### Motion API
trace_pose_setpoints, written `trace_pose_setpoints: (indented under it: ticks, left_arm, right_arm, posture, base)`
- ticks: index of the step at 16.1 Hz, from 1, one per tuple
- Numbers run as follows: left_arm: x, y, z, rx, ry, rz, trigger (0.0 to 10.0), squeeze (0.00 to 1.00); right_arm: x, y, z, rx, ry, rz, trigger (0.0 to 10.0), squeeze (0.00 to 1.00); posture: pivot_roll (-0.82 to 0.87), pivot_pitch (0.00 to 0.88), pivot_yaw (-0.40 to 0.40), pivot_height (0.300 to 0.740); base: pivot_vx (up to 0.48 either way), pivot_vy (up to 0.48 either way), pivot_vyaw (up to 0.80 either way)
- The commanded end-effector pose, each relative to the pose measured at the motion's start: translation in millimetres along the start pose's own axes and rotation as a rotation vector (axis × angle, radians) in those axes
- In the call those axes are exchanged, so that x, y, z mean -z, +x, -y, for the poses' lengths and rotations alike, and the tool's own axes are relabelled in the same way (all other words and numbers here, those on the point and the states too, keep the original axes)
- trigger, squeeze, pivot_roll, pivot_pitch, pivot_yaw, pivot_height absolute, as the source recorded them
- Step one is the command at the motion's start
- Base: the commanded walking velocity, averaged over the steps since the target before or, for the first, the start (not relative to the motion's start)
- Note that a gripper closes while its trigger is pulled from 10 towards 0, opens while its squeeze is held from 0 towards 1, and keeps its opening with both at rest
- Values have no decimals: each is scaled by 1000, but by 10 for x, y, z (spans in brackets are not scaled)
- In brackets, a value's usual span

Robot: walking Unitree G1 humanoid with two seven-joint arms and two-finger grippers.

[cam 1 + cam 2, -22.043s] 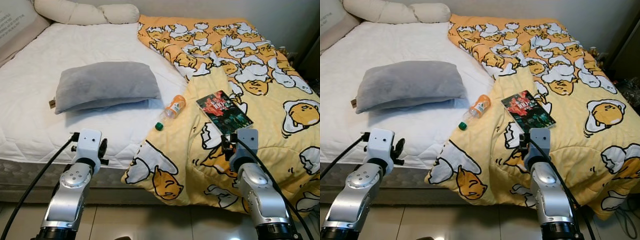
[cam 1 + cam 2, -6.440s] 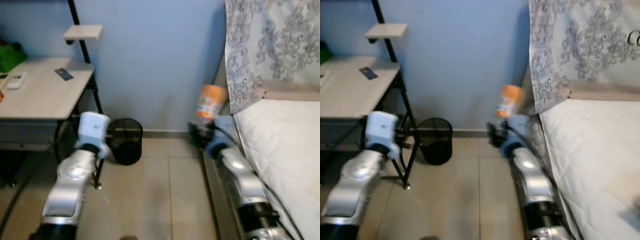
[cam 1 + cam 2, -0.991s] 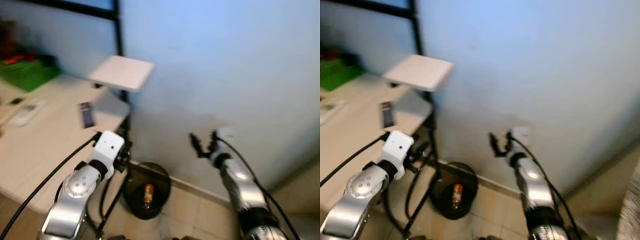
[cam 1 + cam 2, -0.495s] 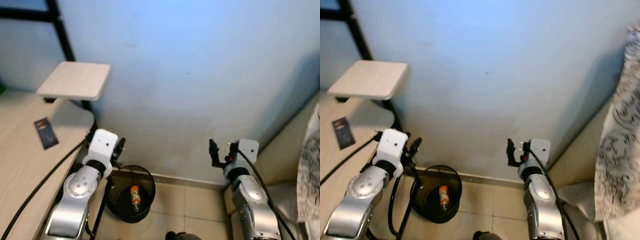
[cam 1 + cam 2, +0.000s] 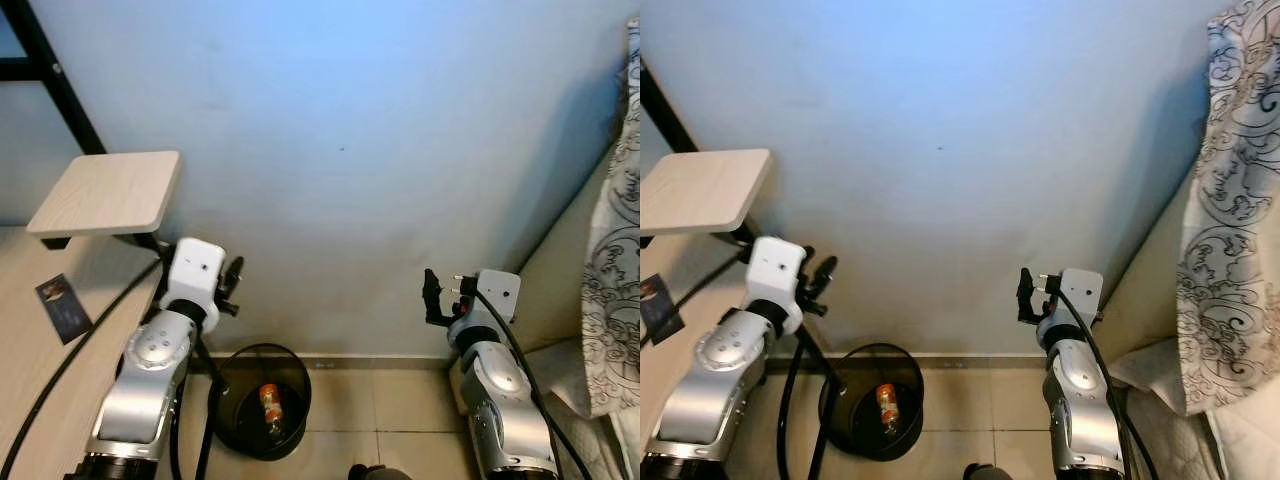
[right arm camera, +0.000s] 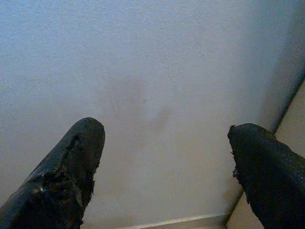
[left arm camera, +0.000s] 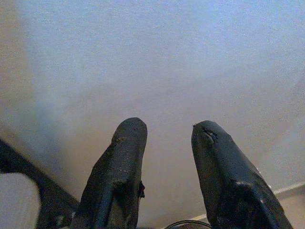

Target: Clean up the room

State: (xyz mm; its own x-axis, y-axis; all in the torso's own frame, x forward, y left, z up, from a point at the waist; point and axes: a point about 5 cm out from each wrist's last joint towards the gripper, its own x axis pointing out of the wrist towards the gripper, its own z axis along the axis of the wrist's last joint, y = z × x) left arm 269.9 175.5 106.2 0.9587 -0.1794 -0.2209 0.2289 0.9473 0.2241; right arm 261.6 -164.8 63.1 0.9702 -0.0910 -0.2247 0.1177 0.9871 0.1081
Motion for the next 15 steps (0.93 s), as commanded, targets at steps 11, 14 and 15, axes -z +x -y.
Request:
trace_pose_setpoints:
  ticks: [11,14,15]
  left_arm:
    - [-31,84,-13,6,13,20,10000,0]
    - [-11,75,-21,9,21,10,10000,0]
    - [-24,71,-27,9,23,13,10000,0]
  right_arm:
    - [-3,45,-49,-12,-5,0,10000,1000]
    - [40,34,-17,-5,-6,-17,10000,1000]
    - [37,33,-29,-8,-7,-16,10000,1000]
  posture:
    - [16,0,41,740]
    - [24,0,46,740]
    - [28,0,50,740]
  base:
    - [0,0,-779]
    - [0,0,-781]
    - [0,0,-781]
